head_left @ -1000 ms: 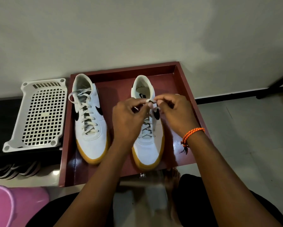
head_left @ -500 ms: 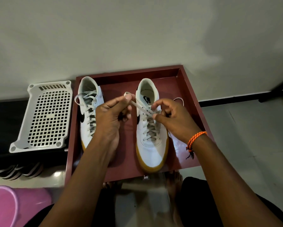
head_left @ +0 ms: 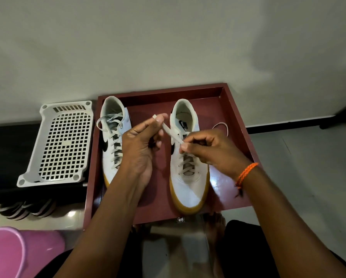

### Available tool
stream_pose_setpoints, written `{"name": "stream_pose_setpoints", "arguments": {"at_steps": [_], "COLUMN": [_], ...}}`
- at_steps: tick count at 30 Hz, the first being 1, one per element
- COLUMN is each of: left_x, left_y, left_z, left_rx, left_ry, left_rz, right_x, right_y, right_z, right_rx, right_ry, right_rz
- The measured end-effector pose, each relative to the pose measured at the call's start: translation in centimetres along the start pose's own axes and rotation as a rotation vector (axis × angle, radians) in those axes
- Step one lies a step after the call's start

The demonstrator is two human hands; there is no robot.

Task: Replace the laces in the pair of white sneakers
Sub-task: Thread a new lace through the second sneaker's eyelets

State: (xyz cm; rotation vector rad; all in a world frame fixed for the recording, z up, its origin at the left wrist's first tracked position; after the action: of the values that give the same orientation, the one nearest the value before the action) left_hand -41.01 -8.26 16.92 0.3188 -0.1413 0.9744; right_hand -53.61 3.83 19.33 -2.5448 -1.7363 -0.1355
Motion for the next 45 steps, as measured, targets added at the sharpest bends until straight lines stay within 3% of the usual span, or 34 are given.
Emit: {"name": "stream_pose_setpoints", "arguments": {"at_steps": [4,6,10,14,18,22,26,29,32,33,36,37,41,45], "left_x": [-0.5,-0.5,-0.2,-0.1,-0.3,-0.8,-0.8,-0.5,-0.7,-0.8,-0.6,-0.4,0.2,0.6], "left_y": [-1.4,-1.5,-0.2,0.9,0.5,-1.0,-1.2,-0.3,-0.5,-0.8,-0.8,-0.4,2.4,3.7], "left_z": [-0.1,-0.4,-1.2,-1.8,-1.8,-1.5,-2.0,-2.0,-1.9,-1.8,-1.2,-0.9,-0.5,-1.0], "left_rx": [0.025,-0.026,-0.056,-0.076,-0.099,-0.064,-0.082,-0.083,-0.082,-0.102,-0.194,-0.229,-0.403,-0.574], "left_ry": [-0.016,-0.046,-0.093,-0.104,-0.1,-0.09,-0.093,-0.094,-0.095,-0.091,-0.018,0.021,0.164,0.261], "left_rz": [0.052,0.047,-0.019,-0.09,-0.056,0.025,0.034,0.003,0.024,0.039,0.043,0.023,-0.088,-0.144], "right_x": [1.5,1.2,0.0,-0.3,-0.3,0.2,1.6,1.7,1.6,1.7,1.5,1.4,0.4,-0.3], "right_y": [-2.6,-3.3,-1.0,3.1,1.3,-2.3,-5.7,-7.5,-7.9,-7.9,-8.9,-8.5,-4.1,-0.7], "right_z": [2.3,2.9,0.6,0.7,0.5,0.4,2.4,2.8,2.2,2.3,1.5,0.7,-1.8,-1.5], "right_rx": [0.252,0.359,0.164,0.153,0.083,0.279,0.459,0.385,-0.077,-0.099,0.552,0.654,0.442,0.32], "right_ry": [0.246,0.226,0.005,-0.049,0.006,0.055,0.228,0.319,0.324,0.32,0.196,0.106,-0.167,-0.225], "right_rz": [-0.12,-0.053,0.192,0.155,0.123,0.06,0.078,0.229,0.383,0.4,0.46,0.488,0.391,0.33]}}
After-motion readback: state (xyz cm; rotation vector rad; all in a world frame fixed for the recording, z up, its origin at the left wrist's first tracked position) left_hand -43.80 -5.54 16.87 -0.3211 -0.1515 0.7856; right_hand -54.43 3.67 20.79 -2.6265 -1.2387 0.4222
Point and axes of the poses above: each hand's wrist, its own x-axis away from the middle knuckle, its own y-axis out of the palm, z = x × y, the point moved 9 cm from there along -x, towards the middle knuckle, and after that the axes turned 12 degrees about -x, right-handed, at the moved point
